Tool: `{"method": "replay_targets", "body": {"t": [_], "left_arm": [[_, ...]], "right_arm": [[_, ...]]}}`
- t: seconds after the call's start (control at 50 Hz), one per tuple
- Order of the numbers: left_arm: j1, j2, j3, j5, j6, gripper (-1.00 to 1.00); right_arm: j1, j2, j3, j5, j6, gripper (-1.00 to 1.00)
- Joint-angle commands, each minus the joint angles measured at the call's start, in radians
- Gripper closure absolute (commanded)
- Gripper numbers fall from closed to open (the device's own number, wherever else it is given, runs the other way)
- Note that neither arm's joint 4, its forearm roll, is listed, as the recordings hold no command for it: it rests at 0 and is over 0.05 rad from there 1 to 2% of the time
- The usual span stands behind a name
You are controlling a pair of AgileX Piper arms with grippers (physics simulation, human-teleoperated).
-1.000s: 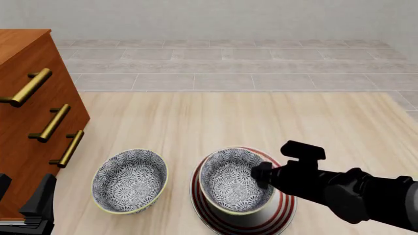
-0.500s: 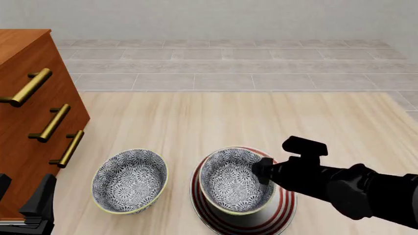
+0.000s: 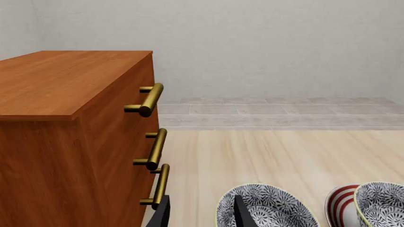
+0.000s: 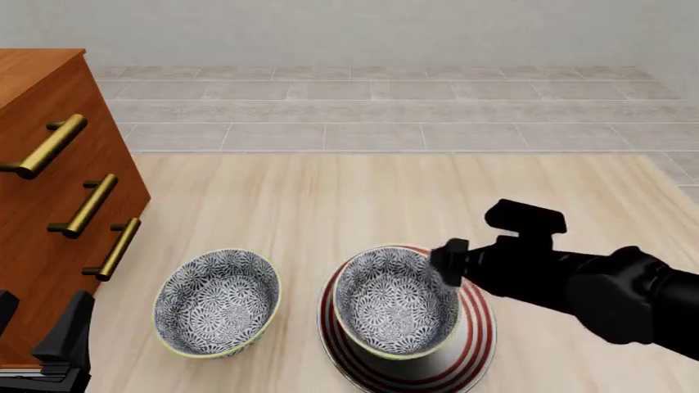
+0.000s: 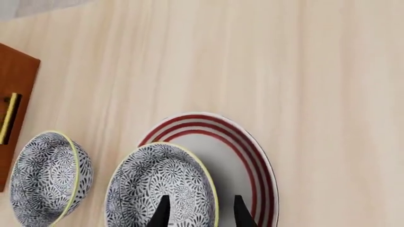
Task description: Pick up the bowl and put it in the front on the plate.
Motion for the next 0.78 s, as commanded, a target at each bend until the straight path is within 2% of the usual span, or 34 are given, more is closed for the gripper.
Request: {"method": "replay_targets", "body": {"t": [0.02,0.36,0.78], "left_arm": [[0.0,0.0,0.0,0.0,0.0,-1.0],[0.0,0.0,0.0,0.0,0.0,-1.0],[0.0,0.0,0.0,0.0,0.0,-1.0]], "right_arm": [[-0.018,-0.058,-0.047,0.08,-0.029,-1.0],[-0.068,-0.144,-0.171,0.228,-0.085,-1.0],[-0.136,-0.228,-0.282,0.322,-0.123,-1.0]]}}
